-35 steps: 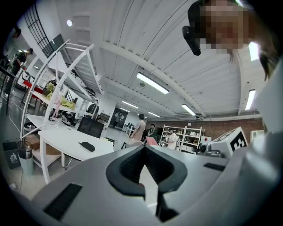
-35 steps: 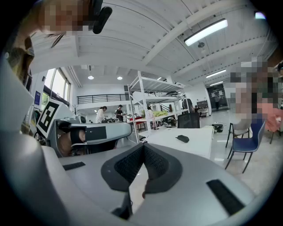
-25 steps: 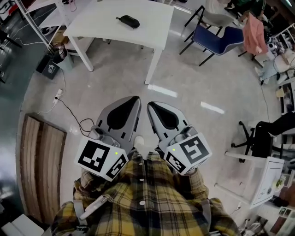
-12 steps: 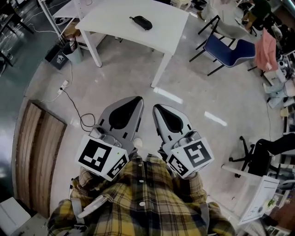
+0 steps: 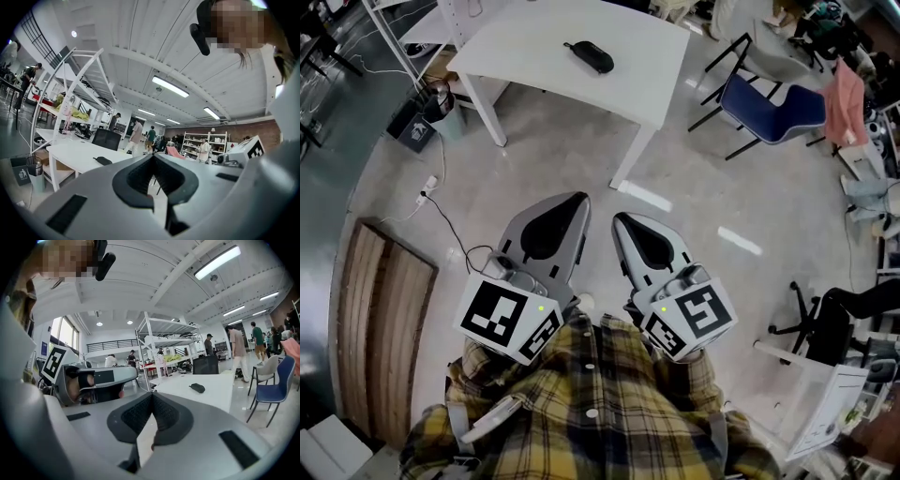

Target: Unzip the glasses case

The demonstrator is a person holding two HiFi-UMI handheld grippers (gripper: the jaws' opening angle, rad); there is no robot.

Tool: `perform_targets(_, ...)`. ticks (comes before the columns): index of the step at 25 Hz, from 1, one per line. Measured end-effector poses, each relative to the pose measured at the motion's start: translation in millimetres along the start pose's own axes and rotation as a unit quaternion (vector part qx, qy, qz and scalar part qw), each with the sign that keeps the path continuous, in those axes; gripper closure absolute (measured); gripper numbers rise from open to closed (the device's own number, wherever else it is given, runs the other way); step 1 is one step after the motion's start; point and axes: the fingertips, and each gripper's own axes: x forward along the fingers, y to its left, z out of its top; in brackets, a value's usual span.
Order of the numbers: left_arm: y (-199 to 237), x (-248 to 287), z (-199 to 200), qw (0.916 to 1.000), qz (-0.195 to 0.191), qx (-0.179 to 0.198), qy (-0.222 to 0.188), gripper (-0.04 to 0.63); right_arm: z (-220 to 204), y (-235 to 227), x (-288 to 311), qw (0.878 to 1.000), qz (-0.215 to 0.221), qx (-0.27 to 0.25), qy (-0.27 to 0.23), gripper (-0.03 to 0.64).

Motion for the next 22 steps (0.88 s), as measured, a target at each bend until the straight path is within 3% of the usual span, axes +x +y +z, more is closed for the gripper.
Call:
perform_targets(11, 123.4, 73.2, 48.9, 0.9989, -0.044, 0.013, 0.005, 0.589, 46.0, -40.3, 138.3, 0.999, -0.040, -0.003, -0.008, 0.618)
perform_targets(22, 212.0, 114.5, 49.2, 0.9978, -0.056, 0.008, 0.035, 0.589, 45.7, -79.4, 229.8, 0.997, -0.078, 0.022, 0.014, 0.618)
